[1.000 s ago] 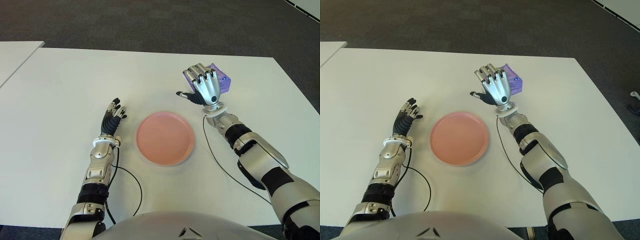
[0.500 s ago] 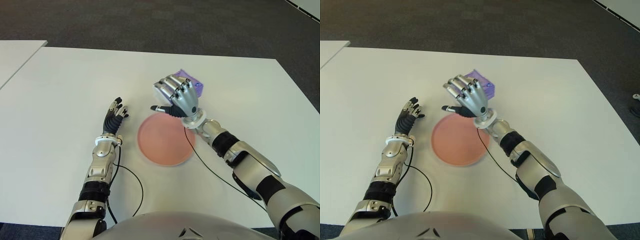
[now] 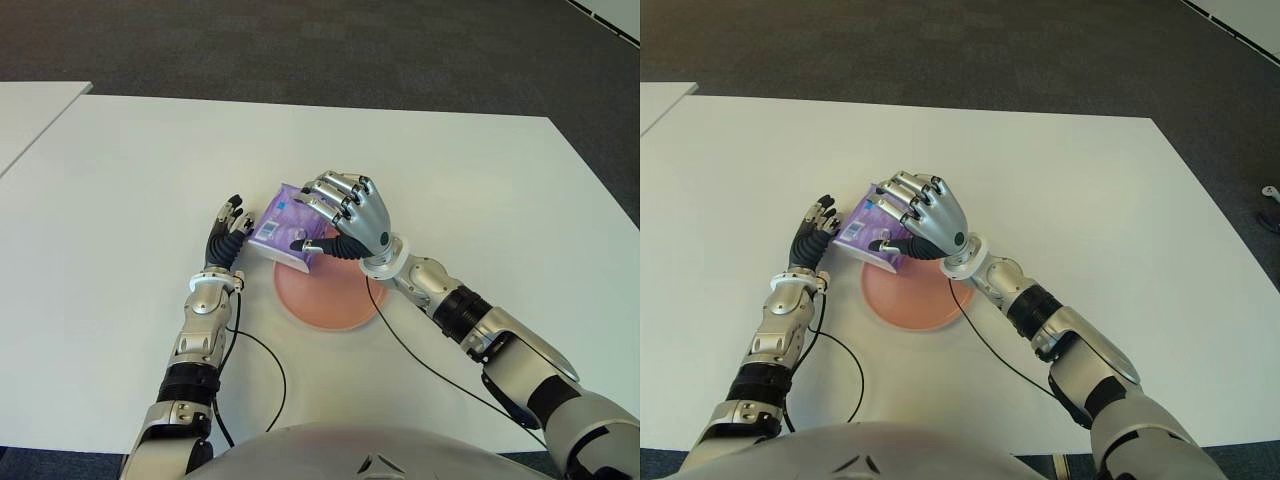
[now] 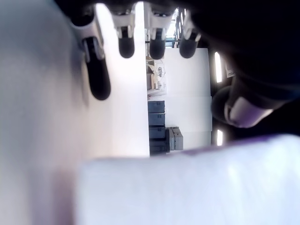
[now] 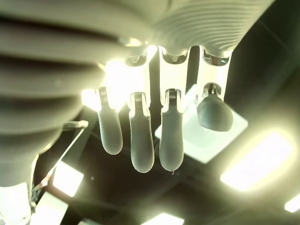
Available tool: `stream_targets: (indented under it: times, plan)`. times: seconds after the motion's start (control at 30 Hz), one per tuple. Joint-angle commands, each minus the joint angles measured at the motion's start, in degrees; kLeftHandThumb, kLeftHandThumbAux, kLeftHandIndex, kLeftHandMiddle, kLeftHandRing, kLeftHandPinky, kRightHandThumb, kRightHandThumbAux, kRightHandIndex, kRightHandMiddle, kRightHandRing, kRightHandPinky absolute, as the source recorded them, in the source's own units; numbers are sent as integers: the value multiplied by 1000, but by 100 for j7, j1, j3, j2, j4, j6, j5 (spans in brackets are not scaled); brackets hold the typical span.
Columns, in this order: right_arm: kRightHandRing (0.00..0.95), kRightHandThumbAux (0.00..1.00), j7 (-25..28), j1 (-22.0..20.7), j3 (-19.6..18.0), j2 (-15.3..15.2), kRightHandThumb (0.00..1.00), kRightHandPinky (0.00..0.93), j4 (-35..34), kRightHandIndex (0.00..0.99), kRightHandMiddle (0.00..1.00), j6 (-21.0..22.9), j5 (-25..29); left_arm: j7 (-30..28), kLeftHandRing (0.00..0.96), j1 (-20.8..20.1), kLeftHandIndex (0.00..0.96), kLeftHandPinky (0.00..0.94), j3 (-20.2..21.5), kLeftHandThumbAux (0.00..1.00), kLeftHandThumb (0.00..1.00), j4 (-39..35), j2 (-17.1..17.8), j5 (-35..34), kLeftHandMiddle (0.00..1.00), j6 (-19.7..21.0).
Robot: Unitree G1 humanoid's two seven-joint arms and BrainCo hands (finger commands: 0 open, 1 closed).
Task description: Put the tissue paper into the plate.
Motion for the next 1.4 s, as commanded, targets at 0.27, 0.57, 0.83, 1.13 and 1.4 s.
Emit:
stream_targets:
  times: [0.27,0.57,0.83,1.13,1.4]
  plan:
    - [526,659,932,416,-211,49,951,776,-672,384,507,-143,-38,-11,0,80,50,21,122,561,0,541,-140,-231,25,190]
    - [532,659,1161,638,-205,74,951,799,-709,381,509,-139,-197,-34,0,106,47,1,107,572,0,559,-123,-231,19,9]
    - [529,659,994,698,-240,132,951,793,-490,381,507,-64,-346,-3,0,150,22,0,15,539,0,513,-26,-76,1,79]
    - [523,659,885,729,-277,179,951,782,-332,383,505,15,-394,-67,0,169,6,0,4,526,0,450,15,-119,3,134]
    - [524,660,869,737,-343,170,950,795,-184,379,505,-1,-346,-144,0,175,0,0,23,521,0,407,31,-170,6,173]
